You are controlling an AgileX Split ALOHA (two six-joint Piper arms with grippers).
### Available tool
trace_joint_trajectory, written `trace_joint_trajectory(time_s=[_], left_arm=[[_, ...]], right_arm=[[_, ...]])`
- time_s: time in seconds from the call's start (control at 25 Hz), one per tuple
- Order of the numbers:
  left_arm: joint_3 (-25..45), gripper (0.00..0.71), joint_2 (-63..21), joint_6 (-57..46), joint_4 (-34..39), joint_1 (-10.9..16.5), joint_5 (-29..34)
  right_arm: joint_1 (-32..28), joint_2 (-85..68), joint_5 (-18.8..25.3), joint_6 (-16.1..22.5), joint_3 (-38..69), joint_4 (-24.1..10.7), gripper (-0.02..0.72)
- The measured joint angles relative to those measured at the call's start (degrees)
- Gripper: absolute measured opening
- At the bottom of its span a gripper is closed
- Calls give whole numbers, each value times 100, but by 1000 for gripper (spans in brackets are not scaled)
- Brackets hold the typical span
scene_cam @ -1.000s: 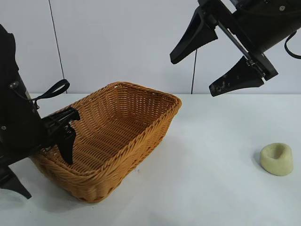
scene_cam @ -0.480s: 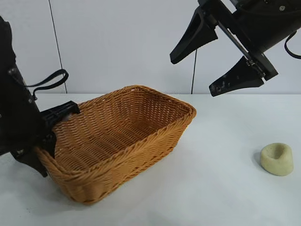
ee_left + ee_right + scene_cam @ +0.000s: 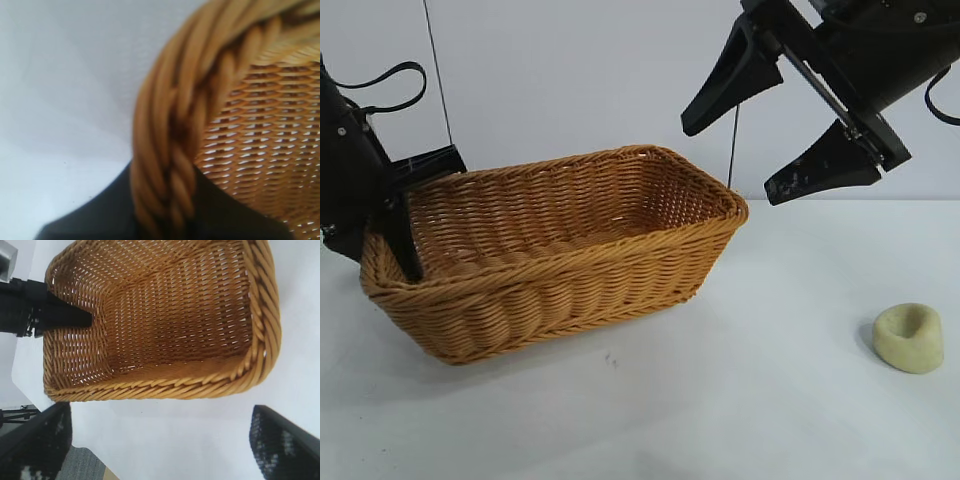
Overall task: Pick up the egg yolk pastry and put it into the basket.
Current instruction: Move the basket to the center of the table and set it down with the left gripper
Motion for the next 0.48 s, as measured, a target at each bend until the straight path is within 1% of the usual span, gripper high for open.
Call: trace_joint_trajectory(time_s=[0.12, 0.2, 0.48], left_arm=[[-190, 140, 177, 168, 59, -136, 112], [-209, 140, 259, 200, 59, -164, 112], [-209, 139, 475, 207, 73, -159, 43]], right_arm=[[0, 0, 18, 0, 0, 0, 663], [0, 0, 18, 0, 0, 0, 663], [0, 0, 25, 0, 0, 0, 663]])
